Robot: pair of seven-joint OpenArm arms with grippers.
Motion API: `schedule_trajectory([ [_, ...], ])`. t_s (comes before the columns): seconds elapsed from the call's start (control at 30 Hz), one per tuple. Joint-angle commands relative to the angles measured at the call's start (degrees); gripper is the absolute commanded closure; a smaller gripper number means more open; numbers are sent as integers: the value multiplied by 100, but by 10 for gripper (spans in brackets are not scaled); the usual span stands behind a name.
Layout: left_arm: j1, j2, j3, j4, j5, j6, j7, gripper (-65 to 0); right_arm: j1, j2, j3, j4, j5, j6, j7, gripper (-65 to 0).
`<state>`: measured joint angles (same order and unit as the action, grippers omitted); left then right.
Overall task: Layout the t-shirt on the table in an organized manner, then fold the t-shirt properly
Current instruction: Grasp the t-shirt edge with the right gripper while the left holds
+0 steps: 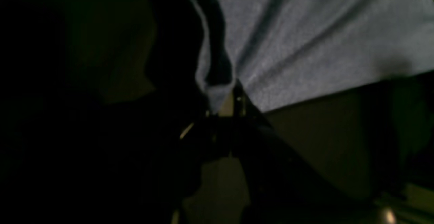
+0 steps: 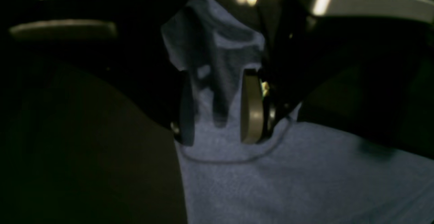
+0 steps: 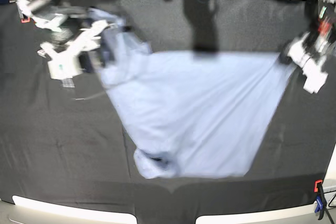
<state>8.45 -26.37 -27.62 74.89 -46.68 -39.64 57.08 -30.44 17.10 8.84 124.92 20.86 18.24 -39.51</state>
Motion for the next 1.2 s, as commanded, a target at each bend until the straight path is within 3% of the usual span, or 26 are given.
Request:
schedule_trajectory([
  [0.0, 94, -144, -280, 251, -72, 109, -94, 0, 72, 50, -90, 107, 4, 22, 166, -216],
  [0.17, 778, -144, -1182, 833, 232, 170, -127, 0, 323, -42, -546, 105, -26, -4, 155, -216],
  [0.3, 1012, -142, -1362, 894, 625, 267, -140, 0, 546, -334, -693, 61, -275, -2, 223, -220],
  [0.4, 1060, -109, -1360, 894, 614, 319, -192, 0, 837, -518, -798, -249, -275, -2, 262, -265],
  [0.7, 1060, -96, -1360, 894, 612, 319, -315, 0, 2649, -1377, -964, -2446, -350, -11, 214, -267],
  [0.83, 1060, -98, -1360, 894, 612, 319, -391, 0, 3519, -1727, -962, -3589, -734, -352, 153, -267],
  [1.07, 1060, -98, -1360, 894, 614, 319, -479, 0, 4789, -2181, -962, -5466, -763, -374, 153, -267],
  [1.17, 1060, -98, -1360, 894, 612, 319, -481, 0, 5230, -2334, -962, -6190, -1029, -660, 155, -267],
])
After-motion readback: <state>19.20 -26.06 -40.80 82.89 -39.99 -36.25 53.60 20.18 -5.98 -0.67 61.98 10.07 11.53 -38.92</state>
